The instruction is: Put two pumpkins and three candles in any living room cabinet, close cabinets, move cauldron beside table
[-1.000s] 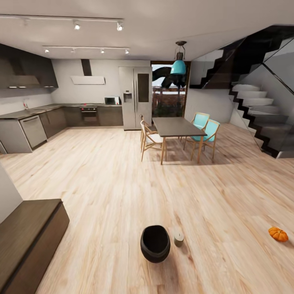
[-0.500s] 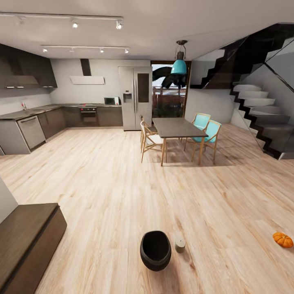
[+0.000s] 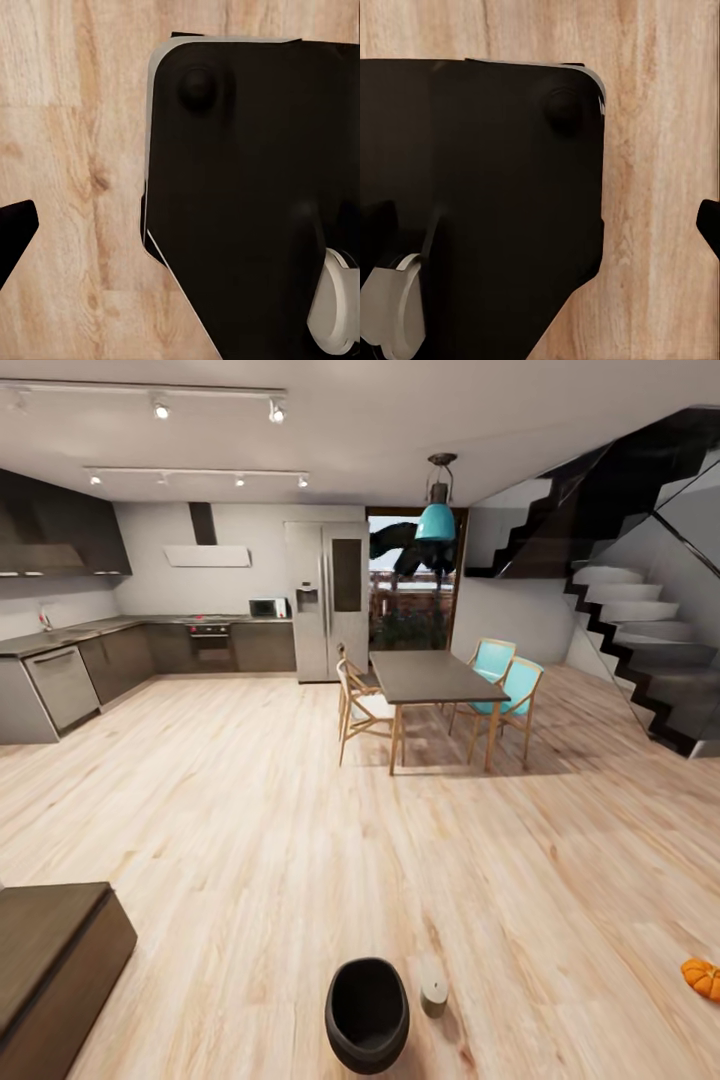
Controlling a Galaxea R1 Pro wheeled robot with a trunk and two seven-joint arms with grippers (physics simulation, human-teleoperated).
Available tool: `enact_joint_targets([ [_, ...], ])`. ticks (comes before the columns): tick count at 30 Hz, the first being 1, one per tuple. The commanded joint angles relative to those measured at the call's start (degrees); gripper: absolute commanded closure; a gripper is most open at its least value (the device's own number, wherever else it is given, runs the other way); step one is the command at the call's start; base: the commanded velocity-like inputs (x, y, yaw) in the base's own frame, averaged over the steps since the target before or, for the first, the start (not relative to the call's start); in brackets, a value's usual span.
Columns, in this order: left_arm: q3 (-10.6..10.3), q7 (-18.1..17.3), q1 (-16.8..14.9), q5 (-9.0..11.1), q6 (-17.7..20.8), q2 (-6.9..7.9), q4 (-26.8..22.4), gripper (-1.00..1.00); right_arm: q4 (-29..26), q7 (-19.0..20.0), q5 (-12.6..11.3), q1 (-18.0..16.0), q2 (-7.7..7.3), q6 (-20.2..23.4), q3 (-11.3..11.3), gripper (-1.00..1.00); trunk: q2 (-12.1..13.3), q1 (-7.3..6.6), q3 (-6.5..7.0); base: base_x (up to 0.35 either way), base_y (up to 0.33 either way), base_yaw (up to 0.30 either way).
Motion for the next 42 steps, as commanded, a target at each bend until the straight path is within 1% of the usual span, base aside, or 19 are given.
enact_joint_targets([
  [1,-0.21,0.03,0.02,0.59,-0.11,0.0,-0.06,-1.0,0.1,0.13,0.01,-0.03,0.0,-0.3,-0.04,-1.0,-0.04,0.04,-0.05,0.308,-0.185,0.0],
  [7,-0.21,0.03,0.01,0.51,-0.18,0.0,-0.03,-1.0,0.1,0.13,0.02,-0.03,0.0,-0.26,-0.04,-1.0,-0.04,0.04,-0.05,0.269,-0.158,0.0],
  [18,-0.21,0.03,0.01,0.41,-0.27,0.0,-0.06,-1.0,0.1,0.13,0.09,-0.03,0.0,-0.21,-0.04,-1.0,-0.04,0.04,-0.05,0.046,-0.021,0.0],
  [28,-0.22,0.03,0.03,0.42,-0.26,-0.02,-0.06,-1.0,0.1,0.13,0.1,-0.02,0.0,-0.21,-0.04,-1.0,-0.04,0.04,-0.05,0.173,-0.082,0.0],
  [36,-0.21,0.03,0.02,0.44,-0.25,-0.63,-0.06,-1.0,0.1,0.13,0.1,-0.03,0.0,-0.21,-0.04,-1.0,-0.04,0.04,-0.05,0.044,-0.009,0.0],
  [42,-0.21,0.03,0.01,0.45,-0.27,-0.85,-0.06,-1.0,0.1,0.13,0.1,-0.03,0.0,-0.29,-0.04,-1.0,-0.04,0.04,-0.05,0.187,-0.031,0.0],
])
